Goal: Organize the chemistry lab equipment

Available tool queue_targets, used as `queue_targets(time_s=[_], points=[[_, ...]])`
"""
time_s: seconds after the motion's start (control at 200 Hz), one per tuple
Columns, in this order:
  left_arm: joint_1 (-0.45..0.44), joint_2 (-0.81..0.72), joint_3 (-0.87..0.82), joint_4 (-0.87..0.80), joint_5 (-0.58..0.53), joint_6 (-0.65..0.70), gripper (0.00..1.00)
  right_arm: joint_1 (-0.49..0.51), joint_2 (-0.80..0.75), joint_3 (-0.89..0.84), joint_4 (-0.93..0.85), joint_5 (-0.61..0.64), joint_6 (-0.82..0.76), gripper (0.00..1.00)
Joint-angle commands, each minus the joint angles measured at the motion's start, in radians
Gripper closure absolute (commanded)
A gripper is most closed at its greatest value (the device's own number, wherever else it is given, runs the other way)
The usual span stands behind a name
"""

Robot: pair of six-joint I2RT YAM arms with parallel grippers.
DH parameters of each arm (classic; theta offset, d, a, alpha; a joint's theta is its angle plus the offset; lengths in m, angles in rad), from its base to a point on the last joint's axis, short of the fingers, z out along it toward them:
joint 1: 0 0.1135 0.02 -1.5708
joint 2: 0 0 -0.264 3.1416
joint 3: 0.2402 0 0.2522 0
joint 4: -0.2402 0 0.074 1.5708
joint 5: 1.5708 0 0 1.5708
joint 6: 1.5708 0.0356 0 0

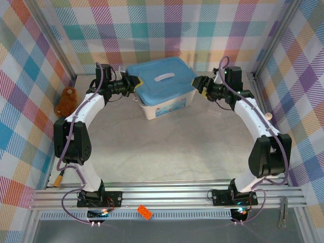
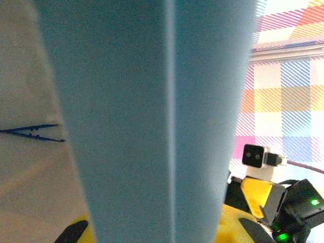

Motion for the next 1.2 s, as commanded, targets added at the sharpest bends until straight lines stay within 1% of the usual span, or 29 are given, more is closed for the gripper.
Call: queue_targets(time_s=[0.0,0.075,0.165,0.315,0.66,0.795,0.905,1.015,1.085,1.195], points=[[0.0,0.003,-0.011,-0.055,-0.058,-0.005,1.0,0.018,0.05,0.088,0.06,-0.025,0.027,0.2],[0.001,0.013,0.001,-0.073,-0.042,0.007,1.0,0.025,0.079,0.125,0.056,-0.02,0.033,0.2],[0.005,0.023,0.022,-0.133,-0.041,0.046,1.0,0.031,0.106,0.161,0.048,-0.016,0.035,0.2],[0.011,0.04,0.029,-0.139,-0.01,0.047,1.0,0.041,0.157,0.211,0.034,-0.015,0.031,0.2],[0.035,0.059,0.039,-0.179,-0.01,0.07,1.0,0.054,0.296,0.363,0.014,-0.008,0.031,0.2],[0.046,0.065,0.035,-0.169,-0.012,0.065,0.92,0.053,0.347,0.43,-0.003,-0.014,0.035,0.2],[0.051,0.07,0.038,-0.167,-0.011,0.063,0.88,0.056,0.376,0.468,-0.015,-0.014,0.036,0.2],[0.058,0.073,0.038,-0.17,-0.017,0.063,0.8,0.057,0.409,0.509,-0.045,-0.012,0.032,0.2],[0.061,0.074,0.038,-0.171,-0.017,0.065,0.74,0.06,0.423,0.522,-0.058,-0.01,0.026,0.2],[0.063,0.074,0.038,-0.178,-0.025,0.069,0.69,0.062,0.44,0.532,-0.062,-0.008,0.025,0.2]])
